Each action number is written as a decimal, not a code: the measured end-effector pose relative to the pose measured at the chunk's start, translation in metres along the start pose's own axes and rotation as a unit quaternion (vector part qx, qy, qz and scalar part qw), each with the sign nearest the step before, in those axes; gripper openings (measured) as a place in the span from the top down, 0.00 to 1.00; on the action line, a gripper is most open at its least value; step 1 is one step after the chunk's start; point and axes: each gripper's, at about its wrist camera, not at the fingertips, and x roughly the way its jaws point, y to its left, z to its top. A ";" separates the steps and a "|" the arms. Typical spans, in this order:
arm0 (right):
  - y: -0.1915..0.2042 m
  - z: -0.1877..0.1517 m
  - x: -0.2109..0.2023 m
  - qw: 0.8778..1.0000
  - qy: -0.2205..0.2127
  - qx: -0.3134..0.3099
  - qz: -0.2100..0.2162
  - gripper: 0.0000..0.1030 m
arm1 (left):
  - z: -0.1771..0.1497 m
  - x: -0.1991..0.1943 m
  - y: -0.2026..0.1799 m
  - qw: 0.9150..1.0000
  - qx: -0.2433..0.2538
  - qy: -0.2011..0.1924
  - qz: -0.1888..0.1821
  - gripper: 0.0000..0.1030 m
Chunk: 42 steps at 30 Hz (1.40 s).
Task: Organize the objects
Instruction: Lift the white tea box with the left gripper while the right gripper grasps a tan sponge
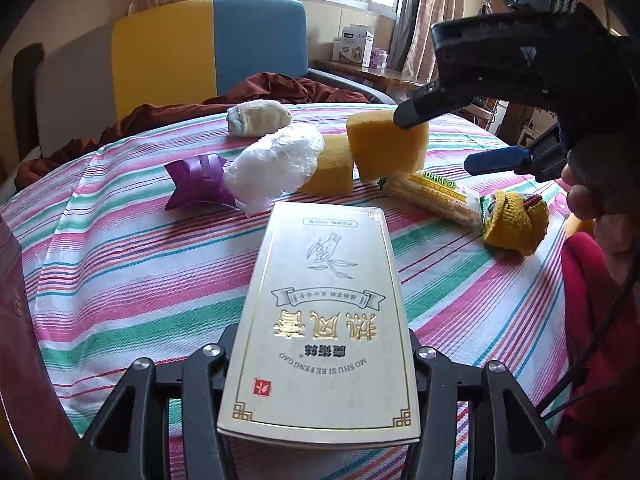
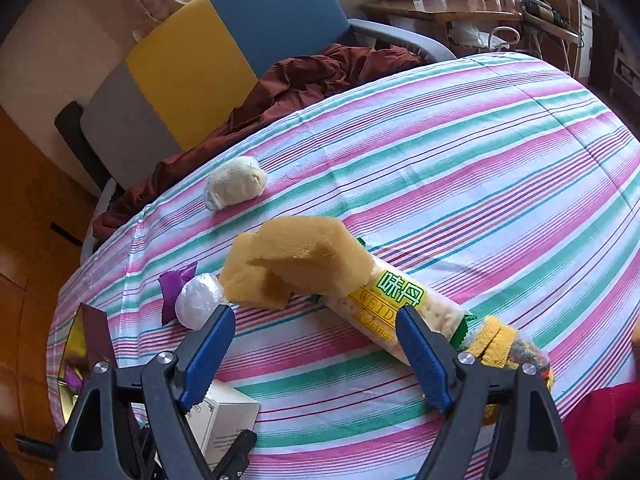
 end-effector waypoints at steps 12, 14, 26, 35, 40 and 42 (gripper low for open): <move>0.023 0.010 0.005 0.993 0.013 -0.084 -0.082 0.19 | 0.000 0.000 0.003 1.000 -0.008 0.000 -0.010 0.50; 0.034 0.018 0.010 0.987 0.011 -0.125 -0.100 0.19 | 0.000 0.000 0.003 1.000 -0.010 -0.001 -0.014 0.50; 0.060 0.028 0.049 0.959 0.037 -0.234 -0.159 0.51 | 0.000 0.001 0.005 1.000 -0.015 0.001 -0.022 0.49; 0.035 -0.009 0.008 0.989 0.014 -0.142 -0.046 0.68 | -0.001 0.000 0.005 1.000 -0.013 0.000 -0.020 0.49; 0.033 -0.010 0.020 0.988 0.040 -0.136 -0.058 0.68 | -0.001 0.000 0.004 1.000 -0.010 0.000 -0.016 0.49; 0.031 -0.010 0.025 0.988 0.054 -0.134 -0.057 0.68 | -0.001 0.000 0.003 1.000 -0.009 0.000 -0.015 0.49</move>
